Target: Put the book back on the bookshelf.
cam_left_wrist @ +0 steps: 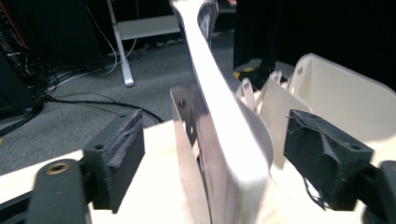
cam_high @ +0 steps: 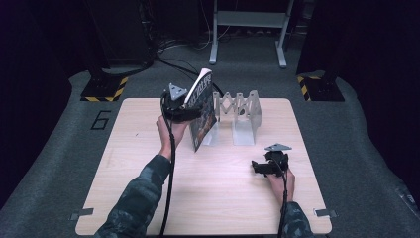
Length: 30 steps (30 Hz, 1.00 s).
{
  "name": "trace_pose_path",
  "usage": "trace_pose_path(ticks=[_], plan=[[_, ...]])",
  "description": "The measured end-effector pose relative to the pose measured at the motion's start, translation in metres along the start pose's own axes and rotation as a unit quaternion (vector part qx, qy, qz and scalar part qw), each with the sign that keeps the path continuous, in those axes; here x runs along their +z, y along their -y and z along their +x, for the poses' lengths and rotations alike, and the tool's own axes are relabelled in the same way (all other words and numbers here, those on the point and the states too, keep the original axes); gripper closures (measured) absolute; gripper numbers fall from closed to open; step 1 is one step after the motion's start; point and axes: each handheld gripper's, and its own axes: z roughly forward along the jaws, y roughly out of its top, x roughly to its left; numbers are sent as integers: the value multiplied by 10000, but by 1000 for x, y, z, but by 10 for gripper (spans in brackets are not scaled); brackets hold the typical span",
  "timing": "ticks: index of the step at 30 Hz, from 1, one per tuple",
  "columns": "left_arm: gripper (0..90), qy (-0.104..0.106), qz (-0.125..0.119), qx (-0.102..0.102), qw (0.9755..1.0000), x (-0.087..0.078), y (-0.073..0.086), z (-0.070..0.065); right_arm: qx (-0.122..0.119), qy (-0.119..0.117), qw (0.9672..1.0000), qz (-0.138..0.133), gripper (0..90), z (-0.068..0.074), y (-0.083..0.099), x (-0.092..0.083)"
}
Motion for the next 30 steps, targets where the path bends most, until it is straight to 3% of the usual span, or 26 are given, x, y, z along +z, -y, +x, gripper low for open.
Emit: trace_pose_path(ticks=[4, 9, 15, 20, 29, 30], plan=[[156, 62, 116, 93, 9999, -2, 16, 2, 5, 2, 10000, -17, 74, 0, 0, 0], [166, 272, 321, -19, 9991, 0, 43, 5, -55, -37, 10000, -3, 78, -1, 0, -1], [289, 468, 556, -105, 9973, 9, 76, -1, -53, -38, 10000, -7, 84, -1, 0, -1], [399, 403, 757, -159, 9962, 19, 93, -6, -47, -39, 10000, -14, 87, 0, 1, -1], [540, 468, 1196, -381, 9910, 38, 118, -8, -43, -39, 10000, -18, 88, 0, 1, -1], [562, 469, 1214, -509, 9902, 40, 120, -9, -44, -38, 10000, -18, 88, 0, 1, -1]])
